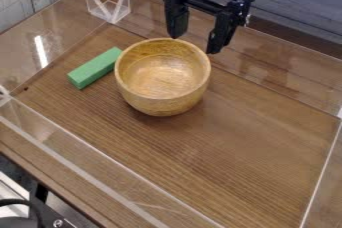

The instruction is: Put the green block in the brown bowl

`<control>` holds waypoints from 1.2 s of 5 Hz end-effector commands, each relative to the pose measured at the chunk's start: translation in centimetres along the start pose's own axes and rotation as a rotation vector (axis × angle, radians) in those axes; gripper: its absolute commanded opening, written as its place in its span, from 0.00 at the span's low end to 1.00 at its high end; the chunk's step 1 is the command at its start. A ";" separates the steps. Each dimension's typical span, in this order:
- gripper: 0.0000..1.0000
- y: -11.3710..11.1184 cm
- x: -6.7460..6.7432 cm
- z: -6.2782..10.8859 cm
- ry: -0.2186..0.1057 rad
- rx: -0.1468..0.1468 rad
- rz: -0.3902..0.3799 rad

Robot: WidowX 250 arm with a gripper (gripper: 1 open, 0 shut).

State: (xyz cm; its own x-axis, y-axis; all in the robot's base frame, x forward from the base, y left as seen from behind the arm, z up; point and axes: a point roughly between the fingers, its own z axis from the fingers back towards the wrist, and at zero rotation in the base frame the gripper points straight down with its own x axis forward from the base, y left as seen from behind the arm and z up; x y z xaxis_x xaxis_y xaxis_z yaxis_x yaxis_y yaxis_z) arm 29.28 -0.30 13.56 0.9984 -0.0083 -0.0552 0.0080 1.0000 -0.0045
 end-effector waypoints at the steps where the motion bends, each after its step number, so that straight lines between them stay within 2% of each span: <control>1: 1.00 2.0 0.3 -1.6 0.014 0.001 -0.064; 2: 1.00 5.8 -1.4 -2.8 0.008 0.008 -0.111; 3: 1.00 10.1 -3.0 -3.5 -0.029 0.023 -0.170; 4: 1.00 14.2 -4.0 -2.9 -0.071 0.044 -0.175; 5: 1.00 16.7 -4.3 -2.8 -0.098 0.040 -0.189; 6: 1.00 17.9 -4.4 -4.0 -0.114 0.032 -0.112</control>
State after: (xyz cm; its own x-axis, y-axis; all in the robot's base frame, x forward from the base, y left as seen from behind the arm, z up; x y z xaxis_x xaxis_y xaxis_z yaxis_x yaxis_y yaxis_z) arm 24.54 17.22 8.61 0.9916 -0.1270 0.0237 0.1270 0.9919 0.0015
